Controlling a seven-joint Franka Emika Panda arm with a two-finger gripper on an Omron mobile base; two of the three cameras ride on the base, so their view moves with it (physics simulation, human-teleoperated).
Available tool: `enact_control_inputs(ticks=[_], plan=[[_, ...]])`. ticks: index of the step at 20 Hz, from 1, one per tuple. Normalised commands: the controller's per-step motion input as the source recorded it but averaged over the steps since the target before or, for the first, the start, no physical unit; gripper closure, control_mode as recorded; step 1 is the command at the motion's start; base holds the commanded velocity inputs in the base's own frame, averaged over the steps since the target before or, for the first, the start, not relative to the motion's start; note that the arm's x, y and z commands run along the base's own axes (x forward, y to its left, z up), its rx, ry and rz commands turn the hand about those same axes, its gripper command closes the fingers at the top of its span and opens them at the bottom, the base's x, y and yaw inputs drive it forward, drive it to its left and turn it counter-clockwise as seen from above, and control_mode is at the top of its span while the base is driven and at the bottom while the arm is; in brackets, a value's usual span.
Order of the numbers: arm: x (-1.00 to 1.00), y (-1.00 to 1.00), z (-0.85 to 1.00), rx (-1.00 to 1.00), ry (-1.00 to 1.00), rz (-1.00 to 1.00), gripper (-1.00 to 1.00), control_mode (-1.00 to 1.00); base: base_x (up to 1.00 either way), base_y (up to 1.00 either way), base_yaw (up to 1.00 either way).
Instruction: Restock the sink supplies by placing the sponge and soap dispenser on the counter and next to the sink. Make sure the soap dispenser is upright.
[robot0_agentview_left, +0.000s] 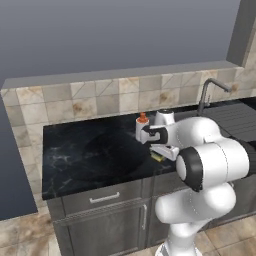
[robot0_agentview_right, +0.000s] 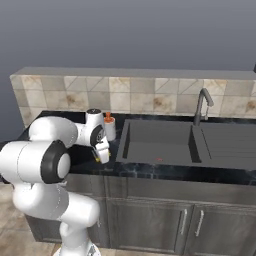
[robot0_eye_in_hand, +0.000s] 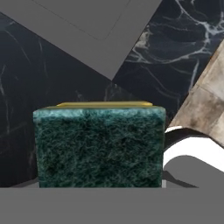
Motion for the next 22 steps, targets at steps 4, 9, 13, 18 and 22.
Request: enact_control_inputs(ticks=[4, 9, 13, 18, 22], plan=[[0.15, 0.0, -0.09, 0.0, 0.0, 0.0, 1.0, -1.0, 0.0, 0.0, 0.0], [0.15, 0.0, -0.09, 0.0, 0.0, 0.0, 1.0, -1.0, 0.0, 0.0, 0.0], [0.03, 0.03, -0.13, 0.0, 0.0, 0.0, 1.0, -1.0, 0.0, 0.0, 0.0], [0.02, 0.12, -0.14, 0.0, 0.0, 0.0, 1.0, -1.0, 0.0, 0.0, 0.0], [0.03, 0.11, -0.11, 0.0, 0.0, 0.0, 1.0, -1.0, 0.0, 0.0, 0.0]])
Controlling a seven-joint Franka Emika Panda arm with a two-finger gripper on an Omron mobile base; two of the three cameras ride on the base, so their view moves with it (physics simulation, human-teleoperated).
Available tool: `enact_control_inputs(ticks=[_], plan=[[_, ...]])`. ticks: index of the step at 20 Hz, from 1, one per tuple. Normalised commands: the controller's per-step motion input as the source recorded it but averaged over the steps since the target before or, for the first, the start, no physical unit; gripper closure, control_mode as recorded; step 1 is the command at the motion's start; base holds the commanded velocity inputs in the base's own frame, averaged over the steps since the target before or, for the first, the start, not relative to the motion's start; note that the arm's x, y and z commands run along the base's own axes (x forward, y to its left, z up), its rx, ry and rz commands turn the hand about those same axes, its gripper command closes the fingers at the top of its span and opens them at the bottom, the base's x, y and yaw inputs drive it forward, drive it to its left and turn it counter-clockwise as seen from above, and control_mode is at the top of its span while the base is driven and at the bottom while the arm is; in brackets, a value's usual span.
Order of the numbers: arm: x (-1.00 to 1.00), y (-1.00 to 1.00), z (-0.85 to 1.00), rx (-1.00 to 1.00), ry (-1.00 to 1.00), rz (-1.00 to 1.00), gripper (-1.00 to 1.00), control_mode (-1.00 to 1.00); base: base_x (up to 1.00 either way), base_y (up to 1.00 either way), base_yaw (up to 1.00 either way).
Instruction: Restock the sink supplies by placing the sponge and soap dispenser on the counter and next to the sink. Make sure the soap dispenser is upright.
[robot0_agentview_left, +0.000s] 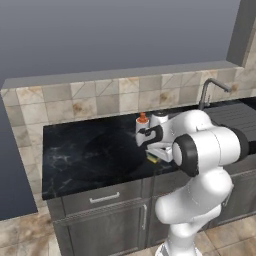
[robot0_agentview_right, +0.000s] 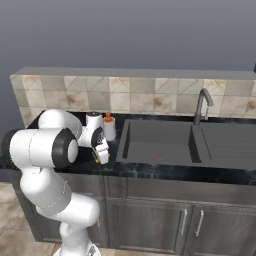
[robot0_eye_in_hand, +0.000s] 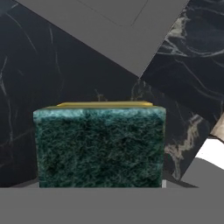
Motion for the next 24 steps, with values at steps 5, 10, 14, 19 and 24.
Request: enact_control_inputs(ticks=[5, 10, 14, 19, 24], plan=[[0.14, 0.03, -0.09, 0.0, 0.0, 0.0, 1.0, -1.0, 0.0, 0.0, 0.0], [0.19, 0.0, -0.11, 0.0, 0.0, 0.0, 1.0, -1.0, 0.0, 0.0, 0.0], [0.21, 0.0, -0.11, 0.0, 0.0, 0.0, 1.0, -1.0, 0.0, 0.0, 0.0], [0.15, 0.0, -0.13, 0.0, 0.0, 0.0, -1.0, -1.0, 0.0, 0.0, 0.0], [0.04, 0.0, -0.07, 0.01, 0.0, 0.0, -1.0, -1.0, 0.0, 0.0, 0.0]])
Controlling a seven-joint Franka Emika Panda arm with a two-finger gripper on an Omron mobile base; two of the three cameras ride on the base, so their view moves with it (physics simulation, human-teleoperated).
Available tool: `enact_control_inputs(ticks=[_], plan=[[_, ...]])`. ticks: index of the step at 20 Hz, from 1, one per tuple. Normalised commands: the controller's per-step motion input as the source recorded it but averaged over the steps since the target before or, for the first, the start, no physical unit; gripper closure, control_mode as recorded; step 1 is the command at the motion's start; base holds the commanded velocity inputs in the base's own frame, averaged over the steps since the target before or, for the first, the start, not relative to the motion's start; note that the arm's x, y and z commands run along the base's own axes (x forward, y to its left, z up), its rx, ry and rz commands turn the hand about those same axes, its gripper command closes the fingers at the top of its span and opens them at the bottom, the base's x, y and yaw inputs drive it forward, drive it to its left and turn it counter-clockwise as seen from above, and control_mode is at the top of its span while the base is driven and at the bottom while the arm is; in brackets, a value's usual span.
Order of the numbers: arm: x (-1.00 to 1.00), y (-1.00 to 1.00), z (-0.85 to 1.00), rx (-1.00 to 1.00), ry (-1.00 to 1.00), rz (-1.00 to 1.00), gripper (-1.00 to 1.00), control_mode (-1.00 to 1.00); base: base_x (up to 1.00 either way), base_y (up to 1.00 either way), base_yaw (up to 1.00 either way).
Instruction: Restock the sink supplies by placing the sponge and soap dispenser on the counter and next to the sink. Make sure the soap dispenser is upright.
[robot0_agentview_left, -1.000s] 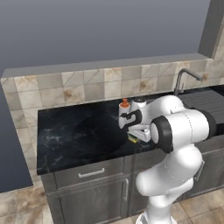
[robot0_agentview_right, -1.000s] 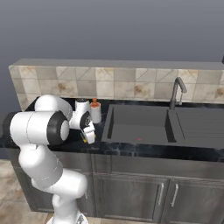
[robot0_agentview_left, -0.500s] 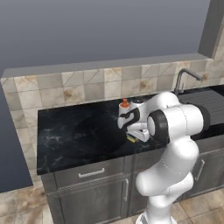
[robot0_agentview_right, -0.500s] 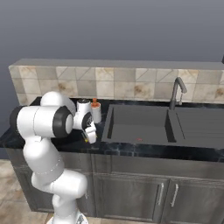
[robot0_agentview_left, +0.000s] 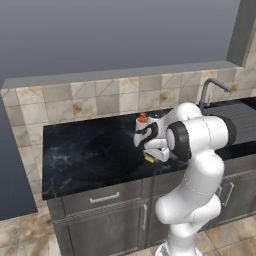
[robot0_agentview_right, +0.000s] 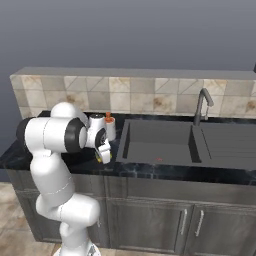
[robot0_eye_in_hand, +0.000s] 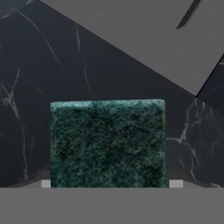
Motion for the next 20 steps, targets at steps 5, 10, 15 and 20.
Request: enact_control_inputs(ticks=[5, 10, 15, 20], plan=[[0.0, 0.0, 0.0, 0.01, 0.0, 0.0, -1.0, -1.0, 0.0, 0.0, 0.0], [-0.11, 0.0, 0.16, 0.02, 0.0, 0.0, -1.0, -1.0, 0.0, 0.0, 0.0], [-0.34, -0.09, 0.49, 0.04, -0.08, -0.01, -1.0, -1.0, 0.0, 0.0, 0.0], [-0.44, -0.03, 0.78, 0.01, -0.15, -0.04, -1.0, -1.0, 0.0, 0.0, 0.0]])
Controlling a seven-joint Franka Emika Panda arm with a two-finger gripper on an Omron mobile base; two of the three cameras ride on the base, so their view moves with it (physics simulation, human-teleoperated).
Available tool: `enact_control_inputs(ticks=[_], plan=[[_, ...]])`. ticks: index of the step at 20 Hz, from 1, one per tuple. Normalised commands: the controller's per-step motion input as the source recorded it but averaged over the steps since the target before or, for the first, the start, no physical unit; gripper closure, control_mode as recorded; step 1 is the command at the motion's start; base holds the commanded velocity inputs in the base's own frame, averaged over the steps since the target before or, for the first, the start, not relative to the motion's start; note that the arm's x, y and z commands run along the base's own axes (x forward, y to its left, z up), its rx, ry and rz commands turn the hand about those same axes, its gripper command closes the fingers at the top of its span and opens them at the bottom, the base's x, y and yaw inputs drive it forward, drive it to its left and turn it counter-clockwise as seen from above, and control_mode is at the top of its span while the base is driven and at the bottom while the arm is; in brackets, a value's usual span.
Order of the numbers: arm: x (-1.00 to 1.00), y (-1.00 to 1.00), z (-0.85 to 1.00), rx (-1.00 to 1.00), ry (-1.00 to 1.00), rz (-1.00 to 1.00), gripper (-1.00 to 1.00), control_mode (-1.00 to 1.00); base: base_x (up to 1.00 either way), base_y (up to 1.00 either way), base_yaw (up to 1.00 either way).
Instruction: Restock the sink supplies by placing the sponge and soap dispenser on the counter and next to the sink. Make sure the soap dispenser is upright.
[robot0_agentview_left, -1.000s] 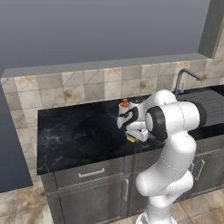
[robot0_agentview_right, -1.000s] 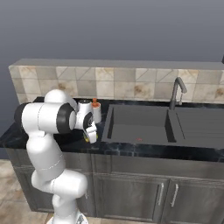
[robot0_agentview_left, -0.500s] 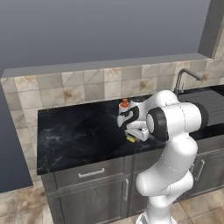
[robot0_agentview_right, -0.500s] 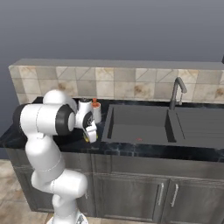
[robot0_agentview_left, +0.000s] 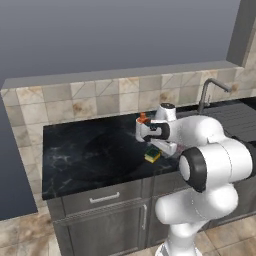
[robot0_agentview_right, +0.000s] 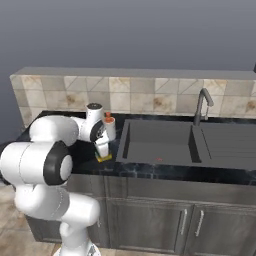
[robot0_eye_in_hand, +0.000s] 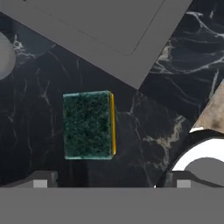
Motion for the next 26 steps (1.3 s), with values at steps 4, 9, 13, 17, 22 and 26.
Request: enact_control_inputs(ticks=[4, 9, 13, 17, 22, 26], plan=[[-0.51, -0.03, 0.86, 0.0, -0.15, -0.04, -1.0, -1.0, 0.0, 0.0, 0.0], [-0.46, 0.0, 0.87, 0.0, -0.15, -0.03, -1.0, -1.0, 0.0, 0.0, 0.0], [-0.51, 0.0, 0.86, 0.0, -0.17, -0.04, -1.0, -1.0, 0.0, 0.0, 0.0], [-0.61, -0.01, 0.81, 0.0, -0.18, -0.03, -1.0, -1.0, 0.0, 0.0, 0.0], [-0.68, -0.02, 0.75, 0.0, -0.18, -0.02, -1.0, -1.0, 0.0, 0.0, 0.0], [-0.74, 0.0, 0.44, 0.0, -0.18, 0.0, -1.0, -1.0, 0.0, 0.0, 0.0]])
